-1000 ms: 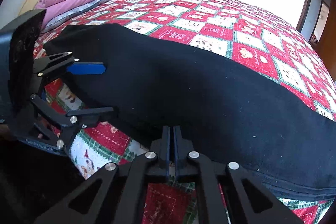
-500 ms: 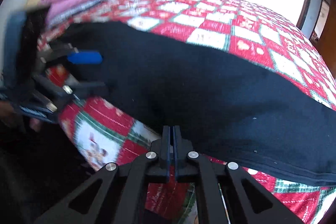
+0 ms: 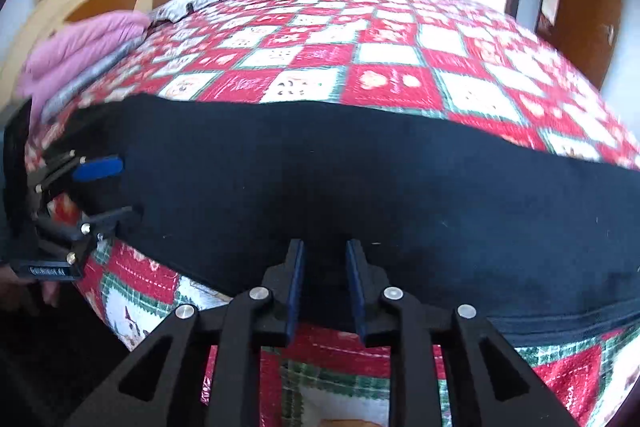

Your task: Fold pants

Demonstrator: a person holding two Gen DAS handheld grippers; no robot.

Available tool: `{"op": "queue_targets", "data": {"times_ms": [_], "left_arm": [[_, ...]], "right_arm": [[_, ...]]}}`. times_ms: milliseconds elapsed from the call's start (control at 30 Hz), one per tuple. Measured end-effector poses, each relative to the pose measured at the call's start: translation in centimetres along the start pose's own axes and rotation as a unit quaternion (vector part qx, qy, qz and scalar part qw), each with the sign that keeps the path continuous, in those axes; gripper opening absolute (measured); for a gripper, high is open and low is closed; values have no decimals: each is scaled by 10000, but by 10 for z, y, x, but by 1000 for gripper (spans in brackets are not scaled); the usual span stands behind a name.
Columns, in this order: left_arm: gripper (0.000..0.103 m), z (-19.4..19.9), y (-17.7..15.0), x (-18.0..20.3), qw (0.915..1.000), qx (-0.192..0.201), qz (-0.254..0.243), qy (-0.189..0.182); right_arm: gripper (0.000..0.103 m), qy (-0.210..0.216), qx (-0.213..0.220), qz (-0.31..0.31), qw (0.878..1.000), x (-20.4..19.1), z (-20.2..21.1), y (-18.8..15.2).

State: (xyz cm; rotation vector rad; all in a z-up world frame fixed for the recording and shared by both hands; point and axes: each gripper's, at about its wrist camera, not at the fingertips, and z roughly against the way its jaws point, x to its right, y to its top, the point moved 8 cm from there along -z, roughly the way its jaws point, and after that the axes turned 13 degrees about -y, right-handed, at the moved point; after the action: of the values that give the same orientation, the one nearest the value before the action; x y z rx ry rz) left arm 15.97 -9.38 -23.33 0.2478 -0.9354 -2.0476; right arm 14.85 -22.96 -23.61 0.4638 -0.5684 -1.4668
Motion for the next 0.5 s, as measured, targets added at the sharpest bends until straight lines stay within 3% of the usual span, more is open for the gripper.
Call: {"op": "queue_targets", "data": {"times_ms": [100, 233, 400, 500], "left_arm": [[83, 10, 7, 7, 9996, 161, 60, -217], [87, 11, 22, 21, 9989, 349, -176, -274], [91, -21, 11, 21, 9992, -170, -219, -284], [92, -19, 10, 27, 9987, -210, -433, -165]], "right_arm": [[25, 2, 11, -63, 10000, 7, 9, 3], [35, -472, 298, -472, 9973, 47, 24, 16], [37, -1322, -49, -1071, 9854, 119, 13, 7], [37, -1267, -51, -1258, 9839, 141, 13, -3]]}}
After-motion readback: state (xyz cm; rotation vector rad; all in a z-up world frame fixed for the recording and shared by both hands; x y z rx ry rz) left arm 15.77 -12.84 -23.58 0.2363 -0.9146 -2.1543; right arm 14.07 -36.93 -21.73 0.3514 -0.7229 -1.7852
